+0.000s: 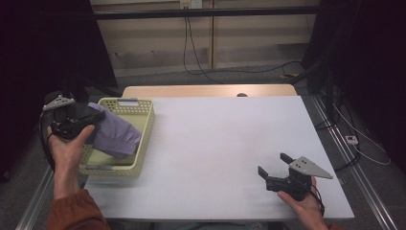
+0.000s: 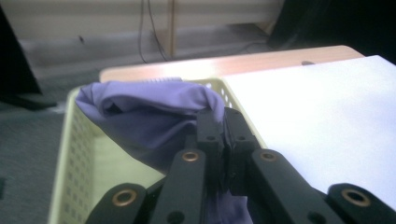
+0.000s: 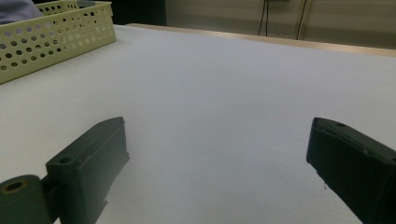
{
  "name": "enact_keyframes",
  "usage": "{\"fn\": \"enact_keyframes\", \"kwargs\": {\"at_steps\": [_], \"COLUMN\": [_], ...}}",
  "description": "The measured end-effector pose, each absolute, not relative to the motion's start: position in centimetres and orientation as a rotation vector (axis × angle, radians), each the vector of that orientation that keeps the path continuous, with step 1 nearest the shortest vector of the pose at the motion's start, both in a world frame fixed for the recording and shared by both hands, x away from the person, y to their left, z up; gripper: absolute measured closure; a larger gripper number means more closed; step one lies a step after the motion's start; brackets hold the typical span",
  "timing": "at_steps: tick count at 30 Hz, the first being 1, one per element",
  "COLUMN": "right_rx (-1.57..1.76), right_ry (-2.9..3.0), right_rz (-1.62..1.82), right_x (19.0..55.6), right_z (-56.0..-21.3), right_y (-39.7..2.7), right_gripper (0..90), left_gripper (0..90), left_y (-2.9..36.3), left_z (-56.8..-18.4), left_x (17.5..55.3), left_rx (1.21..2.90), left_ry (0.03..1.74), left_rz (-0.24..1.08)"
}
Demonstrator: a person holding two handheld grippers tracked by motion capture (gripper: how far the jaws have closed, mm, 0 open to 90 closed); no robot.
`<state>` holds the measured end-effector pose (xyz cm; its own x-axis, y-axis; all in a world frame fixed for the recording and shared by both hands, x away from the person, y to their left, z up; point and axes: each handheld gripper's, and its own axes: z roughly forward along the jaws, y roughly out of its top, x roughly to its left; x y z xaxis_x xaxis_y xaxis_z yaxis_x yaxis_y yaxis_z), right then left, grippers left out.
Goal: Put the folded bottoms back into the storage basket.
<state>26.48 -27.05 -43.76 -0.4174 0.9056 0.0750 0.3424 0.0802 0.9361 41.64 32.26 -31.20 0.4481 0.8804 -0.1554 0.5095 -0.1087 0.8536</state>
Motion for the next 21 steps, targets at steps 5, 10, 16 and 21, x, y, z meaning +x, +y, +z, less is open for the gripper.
{"fn": "enact_keyframes", "kwargs": {"at_steps": [5,10,16,21], "right_rx": [1.234,1.234,1.231,1.232], "right_ry": [1.814,1.815,1.817,1.818], "right_rz": [1.336,1.336,1.337,1.337], "right_x": [26.5,26.5,26.5,26.5], "right_z": [-43.8,-43.8,-43.8,-43.8], "right_y": [-27.1,-27.0,-27.0,-27.1], "right_gripper": [5.2,5.3,5.2,5.3], "left_gripper": [87.2,87.1,87.1,87.1], "left_y": [32.8,32.3,32.1,33.5], "left_z": [-31.9,-32.0,-32.4,-32.8], "left_x": [42.0,42.2,42.6,42.6], "left_rx": [1.779,1.792,1.814,1.807], "left_ry": [1.227,1.200,1.242,1.354], "left_rz": [0.479,0.447,0.458,0.478]}}
